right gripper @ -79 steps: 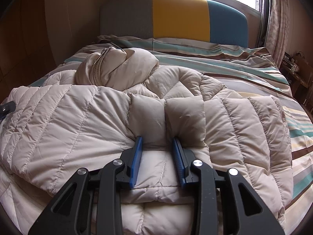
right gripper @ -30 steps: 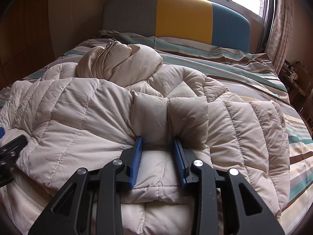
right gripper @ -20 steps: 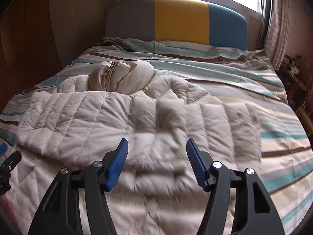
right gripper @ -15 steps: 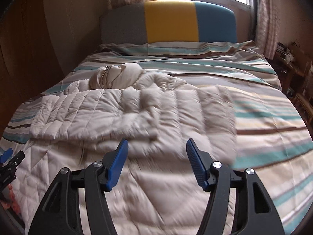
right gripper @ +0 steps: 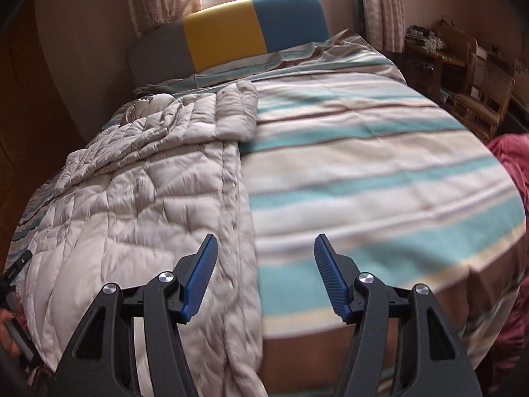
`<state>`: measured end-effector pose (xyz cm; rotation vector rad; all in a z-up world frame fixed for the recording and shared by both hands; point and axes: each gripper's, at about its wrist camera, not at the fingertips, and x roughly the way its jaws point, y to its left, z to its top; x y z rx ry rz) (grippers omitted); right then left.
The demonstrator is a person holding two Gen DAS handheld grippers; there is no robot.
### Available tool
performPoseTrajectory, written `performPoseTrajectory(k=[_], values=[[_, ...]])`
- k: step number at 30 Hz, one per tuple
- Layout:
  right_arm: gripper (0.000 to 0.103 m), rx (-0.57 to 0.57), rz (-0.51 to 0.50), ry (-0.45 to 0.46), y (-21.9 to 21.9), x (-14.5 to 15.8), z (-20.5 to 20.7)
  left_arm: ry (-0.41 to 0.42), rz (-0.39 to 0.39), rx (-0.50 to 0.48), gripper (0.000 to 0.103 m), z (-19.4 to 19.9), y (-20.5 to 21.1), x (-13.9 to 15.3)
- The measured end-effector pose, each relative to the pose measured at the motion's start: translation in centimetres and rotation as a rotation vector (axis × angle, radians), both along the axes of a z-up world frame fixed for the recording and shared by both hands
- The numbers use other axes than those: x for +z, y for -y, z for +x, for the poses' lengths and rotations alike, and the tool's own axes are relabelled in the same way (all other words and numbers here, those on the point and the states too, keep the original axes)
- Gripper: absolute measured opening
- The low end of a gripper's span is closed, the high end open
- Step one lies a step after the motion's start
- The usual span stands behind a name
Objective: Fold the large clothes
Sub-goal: 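Move both grippers to the jacket side edge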
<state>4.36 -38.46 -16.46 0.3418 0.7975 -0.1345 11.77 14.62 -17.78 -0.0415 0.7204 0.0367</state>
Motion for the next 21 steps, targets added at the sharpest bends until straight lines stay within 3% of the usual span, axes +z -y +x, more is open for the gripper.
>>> performPoseTrajectory(k=[10,14,18,19,20,21], values=[[0.057,0.048,0.055,0.004,-1.0,-1.1,-4.8,0.025,-0.033,-0.051,0.1,-6.2,-0.9,-1.3],[0.055,0.108,0.06,-0.017,-2.2,-1.6,-5.5,0.017,-0.089,-0.094,0.082,-7.3,-0.9,-1.4],[0.053,0.131,0.077,-0.038,-2.9,-2.8,-5.5,-0.008,-0.118,-0.114,0.073,-7.4,-0.5,-2.1],[0.05,0.136,0.092,-0.037,-2.9,-3.1,-5.4,-0.009,-0.128,-0.119,0.067,-7.5,-0.4,-2.1],[0.041,0.155,0.11,-0.033,-3.0,-3.3,-5.4,-0.011,-0.144,-0.135,0.054,-7.5,-0.3,-2.1],[0.033,0.169,0.109,-0.03,-3.2,-3.3,-5.2,-0.013,-0.148,-0.152,0.048,-7.6,0.1,-2.0]])
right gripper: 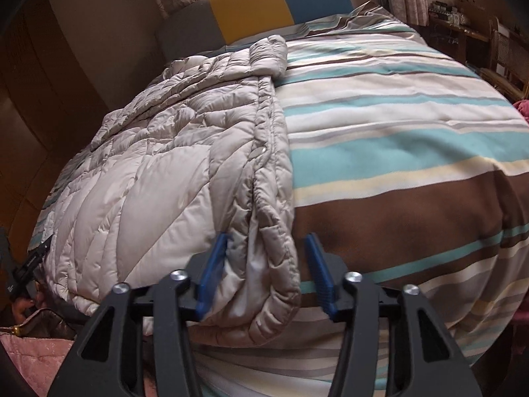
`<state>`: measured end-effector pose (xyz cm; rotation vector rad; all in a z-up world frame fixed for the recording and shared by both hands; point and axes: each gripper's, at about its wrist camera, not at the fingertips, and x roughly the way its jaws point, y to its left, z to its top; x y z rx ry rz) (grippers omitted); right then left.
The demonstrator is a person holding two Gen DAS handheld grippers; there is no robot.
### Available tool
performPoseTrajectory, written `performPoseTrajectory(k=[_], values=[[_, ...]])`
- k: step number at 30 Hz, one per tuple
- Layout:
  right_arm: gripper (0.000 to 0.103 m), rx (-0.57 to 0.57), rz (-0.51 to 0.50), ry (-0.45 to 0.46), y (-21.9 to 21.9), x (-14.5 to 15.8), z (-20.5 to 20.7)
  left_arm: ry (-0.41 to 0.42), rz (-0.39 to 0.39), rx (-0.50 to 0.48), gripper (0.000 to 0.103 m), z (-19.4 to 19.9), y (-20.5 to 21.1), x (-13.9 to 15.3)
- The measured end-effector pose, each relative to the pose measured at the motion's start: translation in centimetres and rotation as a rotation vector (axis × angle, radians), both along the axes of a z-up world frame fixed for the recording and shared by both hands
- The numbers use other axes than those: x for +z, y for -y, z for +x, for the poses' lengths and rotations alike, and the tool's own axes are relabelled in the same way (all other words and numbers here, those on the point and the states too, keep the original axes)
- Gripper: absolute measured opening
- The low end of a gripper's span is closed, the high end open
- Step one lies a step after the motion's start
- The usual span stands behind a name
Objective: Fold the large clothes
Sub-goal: 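Move both grippers to the jacket side edge, then grasp the jacket side edge with both grippers and lift it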
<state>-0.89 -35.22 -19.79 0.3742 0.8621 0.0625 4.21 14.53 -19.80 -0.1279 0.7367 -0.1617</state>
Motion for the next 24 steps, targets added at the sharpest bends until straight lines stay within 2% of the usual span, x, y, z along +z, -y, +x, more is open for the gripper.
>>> performPoseTrajectory(k=[2,3,5,7,14,18,24], values=[[0.025,0.027,-0.023,0.016,-0.6,0.4,0.1,0.008,0.018,-0.024,0.032,-0.1,0.9,0.3],[0.019,0.035,-0.026,0.027,-0.8,0.6,0.2,0.017,0.022,-0.035,0.03,-0.2,1.3,0.7],[0.015,0.042,-0.02,0.049,-0.9,1.2,0.3,0.04,0.008,-0.043,0.022,-0.3,1.5,1.5],[0.013,0.04,0.013,0.071,-0.6,1.7,0.5,0.063,-0.026,-0.044,0.018,-0.1,1.3,2.6],[0.012,0.037,0.072,0.142,-0.2,4.0,2.2,0.157,-0.112,-0.048,0.017,2.1,1.9,7.0],[0.012,0.028,0.095,0.194,0.3,5.8,3.9,0.201,-0.111,-0.062,0.017,4.3,2.9,9.1],[0.012,0.002,0.117,0.243,1.3,8.3,7.7,0.216,-0.131,-0.039,0.017,8.3,3.5,11.3]])
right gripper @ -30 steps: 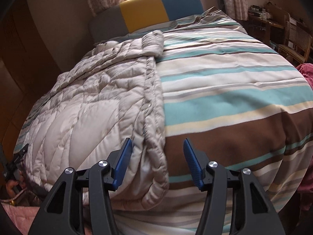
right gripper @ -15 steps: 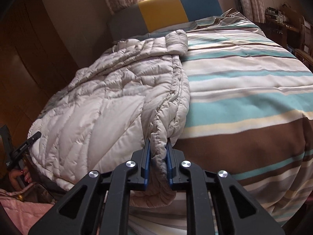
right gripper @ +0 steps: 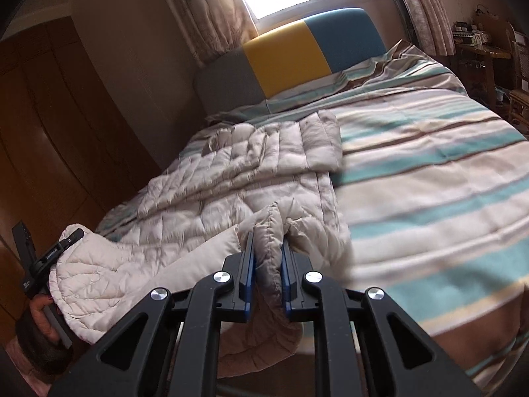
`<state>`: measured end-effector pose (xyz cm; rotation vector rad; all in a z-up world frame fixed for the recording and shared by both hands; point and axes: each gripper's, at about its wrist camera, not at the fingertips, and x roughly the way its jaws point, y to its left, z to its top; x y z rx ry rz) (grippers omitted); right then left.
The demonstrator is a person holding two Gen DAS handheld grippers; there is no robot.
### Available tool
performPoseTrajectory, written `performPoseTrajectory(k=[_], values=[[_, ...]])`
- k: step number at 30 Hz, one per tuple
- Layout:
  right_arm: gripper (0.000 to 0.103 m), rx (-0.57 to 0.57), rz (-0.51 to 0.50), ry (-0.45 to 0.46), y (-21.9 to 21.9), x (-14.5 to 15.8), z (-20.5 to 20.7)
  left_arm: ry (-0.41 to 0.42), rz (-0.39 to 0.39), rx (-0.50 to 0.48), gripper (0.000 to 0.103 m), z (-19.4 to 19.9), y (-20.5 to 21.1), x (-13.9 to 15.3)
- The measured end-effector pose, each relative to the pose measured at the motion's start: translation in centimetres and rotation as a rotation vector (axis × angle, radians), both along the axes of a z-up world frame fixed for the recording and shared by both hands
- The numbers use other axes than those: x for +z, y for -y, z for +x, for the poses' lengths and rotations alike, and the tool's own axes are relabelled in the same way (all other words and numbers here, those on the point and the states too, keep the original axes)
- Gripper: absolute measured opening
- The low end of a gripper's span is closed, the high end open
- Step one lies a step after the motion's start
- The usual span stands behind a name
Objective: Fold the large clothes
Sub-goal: 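Grasp the jacket side edge with both grippers and lift it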
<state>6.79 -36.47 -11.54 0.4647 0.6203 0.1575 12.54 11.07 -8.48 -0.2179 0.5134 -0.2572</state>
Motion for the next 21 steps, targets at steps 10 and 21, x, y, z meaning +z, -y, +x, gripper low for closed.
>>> performPoseTrajectory(k=[10,21], values=[[0.012,-0.048,0.049,-0.031,1.9,0.3,8.8,-0.071,-0.023,0.038,0.017,9.5,0.2,0.4],[0.012,-0.091,0.08,-0.128,3.2,-2.3,17.0,-0.206,0.021,0.074,0.017,18.6,2.0,-3.2]])
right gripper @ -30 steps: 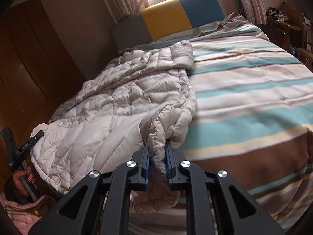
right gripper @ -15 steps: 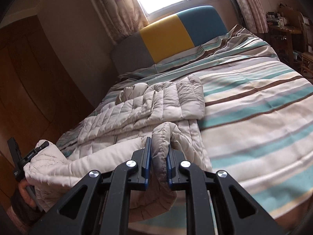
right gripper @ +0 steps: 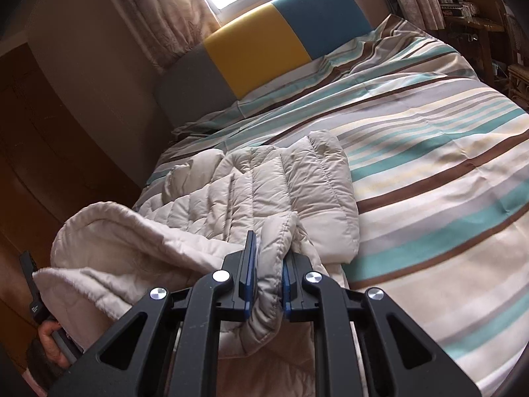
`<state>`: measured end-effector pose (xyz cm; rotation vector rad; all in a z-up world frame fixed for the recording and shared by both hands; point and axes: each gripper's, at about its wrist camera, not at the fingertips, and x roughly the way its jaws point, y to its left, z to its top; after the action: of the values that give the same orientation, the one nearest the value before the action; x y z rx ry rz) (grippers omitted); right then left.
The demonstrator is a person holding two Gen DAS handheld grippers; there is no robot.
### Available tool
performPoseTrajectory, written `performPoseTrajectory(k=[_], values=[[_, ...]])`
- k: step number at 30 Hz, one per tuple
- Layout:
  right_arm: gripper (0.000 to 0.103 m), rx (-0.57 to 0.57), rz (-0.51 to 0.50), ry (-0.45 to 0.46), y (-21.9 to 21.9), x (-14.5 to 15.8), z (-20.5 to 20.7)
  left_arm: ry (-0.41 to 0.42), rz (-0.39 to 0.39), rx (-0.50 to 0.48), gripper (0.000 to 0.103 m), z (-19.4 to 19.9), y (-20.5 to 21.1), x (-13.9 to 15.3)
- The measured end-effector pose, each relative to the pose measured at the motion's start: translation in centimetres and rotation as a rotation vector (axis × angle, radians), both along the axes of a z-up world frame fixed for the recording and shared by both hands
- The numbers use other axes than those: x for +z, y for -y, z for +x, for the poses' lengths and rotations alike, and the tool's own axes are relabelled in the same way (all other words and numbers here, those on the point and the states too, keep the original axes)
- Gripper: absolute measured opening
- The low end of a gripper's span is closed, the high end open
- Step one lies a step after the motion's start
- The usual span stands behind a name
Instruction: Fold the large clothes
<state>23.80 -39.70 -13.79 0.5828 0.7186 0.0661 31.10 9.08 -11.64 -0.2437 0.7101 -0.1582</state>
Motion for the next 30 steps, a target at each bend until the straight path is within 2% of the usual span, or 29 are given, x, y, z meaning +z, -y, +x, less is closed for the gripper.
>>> performPoseTrajectory(k=[3,6,10,12,13,14,15,16,19,22,26,30], values=[[0.012,-0.016,0.017,-0.02,0.2,-1.0,1.3,-0.034,0.005,-0.002,0.017,1.5,0.3,-1.0],[0.016,-0.029,0.051,-0.021,0.5,-1.8,2.0,-0.056,-0.018,-0.006,0.026,2.3,0.2,-1.6],[0.023,-0.062,0.076,-0.015,1.0,-2.3,2.2,-0.048,-0.09,0.0,0.048,2.4,-0.8,-1.4],[0.04,-0.078,0.124,0.016,1.7,-2.1,1.9,-0.027,-0.138,0.012,0.059,2.2,-1.7,-0.9],[0.047,-0.085,0.15,0.048,2.0,-1.8,1.6,-0.003,-0.174,0.033,0.069,1.9,-2.7,-0.5],[0.064,-0.098,0.168,0.088,2.3,-1.4,1.2,0.015,-0.19,0.051,0.08,1.7,-3.1,-0.2],[0.074,-0.115,0.168,0.129,2.6,-0.8,0.6,0.054,-0.208,0.096,0.085,1.2,-4.2,0.4],[0.077,-0.129,0.151,0.154,2.7,-0.3,0.0,0.082,-0.209,0.137,0.092,0.8,-4.9,0.8],[0.081,-0.129,0.092,0.182,3.0,0.8,-1.5,0.123,-0.235,0.224,0.093,-0.6,-7.4,1.1],[0.087,-0.131,0.042,0.14,3.1,0.0,-3.3,0.065,-0.236,0.2,0.093,-1.7,-8.4,-0.5],[0.091,-0.116,0.077,0.045,2.6,-3.3,-5.5,0.013,-0.188,0.131,0.097,-3.8,-7.8,-3.3],[0.092,-0.075,0.14,-0.027,1.6,-5.9,-5.6,-0.048,-0.144,0.095,0.097,-4.8,-6.6,-6.2]])
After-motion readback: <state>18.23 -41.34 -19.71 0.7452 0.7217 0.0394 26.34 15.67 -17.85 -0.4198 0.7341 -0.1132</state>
